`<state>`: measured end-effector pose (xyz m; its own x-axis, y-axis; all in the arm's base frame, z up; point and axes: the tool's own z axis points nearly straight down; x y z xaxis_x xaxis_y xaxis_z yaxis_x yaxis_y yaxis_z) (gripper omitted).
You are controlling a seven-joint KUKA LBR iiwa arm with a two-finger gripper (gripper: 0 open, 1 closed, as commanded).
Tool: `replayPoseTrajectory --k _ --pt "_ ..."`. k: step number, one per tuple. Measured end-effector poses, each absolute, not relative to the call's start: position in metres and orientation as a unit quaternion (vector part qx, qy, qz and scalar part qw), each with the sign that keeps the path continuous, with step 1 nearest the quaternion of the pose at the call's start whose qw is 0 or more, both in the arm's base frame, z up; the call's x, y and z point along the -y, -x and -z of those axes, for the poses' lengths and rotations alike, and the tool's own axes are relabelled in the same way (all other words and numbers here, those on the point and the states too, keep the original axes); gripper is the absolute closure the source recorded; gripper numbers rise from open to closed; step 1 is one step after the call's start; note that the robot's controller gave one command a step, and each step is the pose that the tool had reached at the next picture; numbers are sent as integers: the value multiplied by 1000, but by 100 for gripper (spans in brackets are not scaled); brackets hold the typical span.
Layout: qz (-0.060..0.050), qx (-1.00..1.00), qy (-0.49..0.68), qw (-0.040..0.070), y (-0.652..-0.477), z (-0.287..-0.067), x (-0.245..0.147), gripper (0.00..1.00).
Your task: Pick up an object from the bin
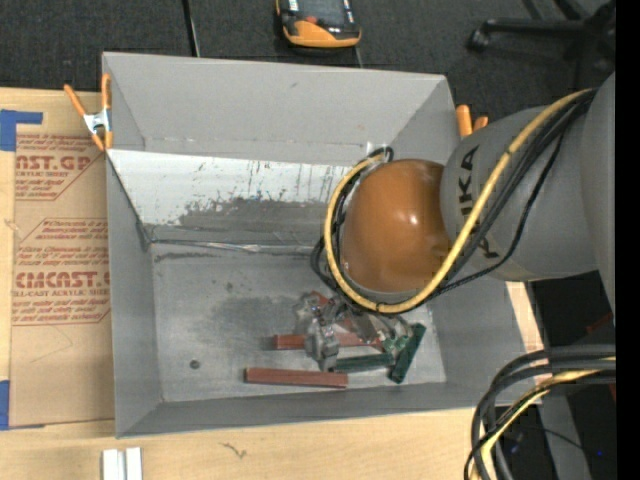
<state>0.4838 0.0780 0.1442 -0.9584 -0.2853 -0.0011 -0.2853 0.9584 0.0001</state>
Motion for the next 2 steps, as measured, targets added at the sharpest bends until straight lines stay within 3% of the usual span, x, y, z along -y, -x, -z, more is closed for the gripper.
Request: replayPoseTrajectory --k 2 --pt "0 -990 144 1 -484 -161 -78 100"
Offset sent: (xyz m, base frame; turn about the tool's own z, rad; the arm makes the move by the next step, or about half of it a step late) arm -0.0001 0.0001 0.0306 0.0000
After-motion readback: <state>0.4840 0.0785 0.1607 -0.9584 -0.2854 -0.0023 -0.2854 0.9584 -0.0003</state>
